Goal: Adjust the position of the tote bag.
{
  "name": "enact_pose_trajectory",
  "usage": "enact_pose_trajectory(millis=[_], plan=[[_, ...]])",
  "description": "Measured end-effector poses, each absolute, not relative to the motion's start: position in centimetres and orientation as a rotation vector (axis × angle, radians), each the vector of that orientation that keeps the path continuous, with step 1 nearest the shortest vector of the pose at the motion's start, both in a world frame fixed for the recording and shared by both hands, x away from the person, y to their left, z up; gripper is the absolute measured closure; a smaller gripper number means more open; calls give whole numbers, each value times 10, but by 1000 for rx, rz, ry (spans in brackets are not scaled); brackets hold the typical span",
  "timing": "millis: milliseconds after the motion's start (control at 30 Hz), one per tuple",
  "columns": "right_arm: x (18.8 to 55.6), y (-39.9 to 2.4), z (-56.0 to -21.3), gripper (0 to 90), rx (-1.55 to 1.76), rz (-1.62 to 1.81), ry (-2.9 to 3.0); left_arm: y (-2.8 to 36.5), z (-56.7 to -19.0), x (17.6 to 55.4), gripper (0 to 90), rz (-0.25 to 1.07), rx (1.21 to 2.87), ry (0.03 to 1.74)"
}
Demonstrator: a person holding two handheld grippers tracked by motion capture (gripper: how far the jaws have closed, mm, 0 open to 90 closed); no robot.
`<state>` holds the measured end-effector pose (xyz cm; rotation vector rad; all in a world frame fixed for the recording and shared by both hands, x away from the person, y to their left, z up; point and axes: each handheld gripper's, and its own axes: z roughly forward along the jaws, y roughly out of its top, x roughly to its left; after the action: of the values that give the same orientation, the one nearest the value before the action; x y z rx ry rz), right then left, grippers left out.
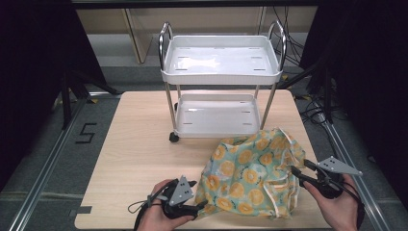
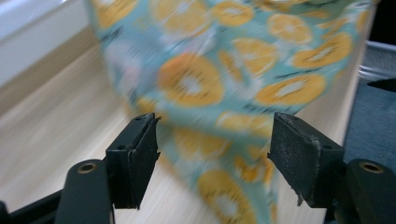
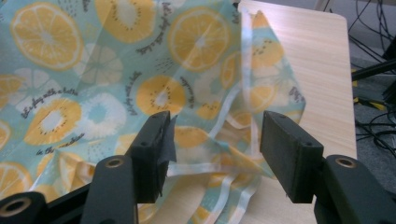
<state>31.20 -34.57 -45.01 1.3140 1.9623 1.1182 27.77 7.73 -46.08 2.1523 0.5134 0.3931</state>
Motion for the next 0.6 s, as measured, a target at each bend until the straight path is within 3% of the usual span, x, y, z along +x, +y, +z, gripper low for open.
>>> enact_pose_trajectory(millis=[367, 600], plan=[[312, -352, -446, 428, 1336, 1118, 1911, 9, -458, 276, 307, 355, 2280, 220], [312, -350, -446, 423, 1365, 1125, 1899, -21, -467, 280, 293, 330, 2344, 133]])
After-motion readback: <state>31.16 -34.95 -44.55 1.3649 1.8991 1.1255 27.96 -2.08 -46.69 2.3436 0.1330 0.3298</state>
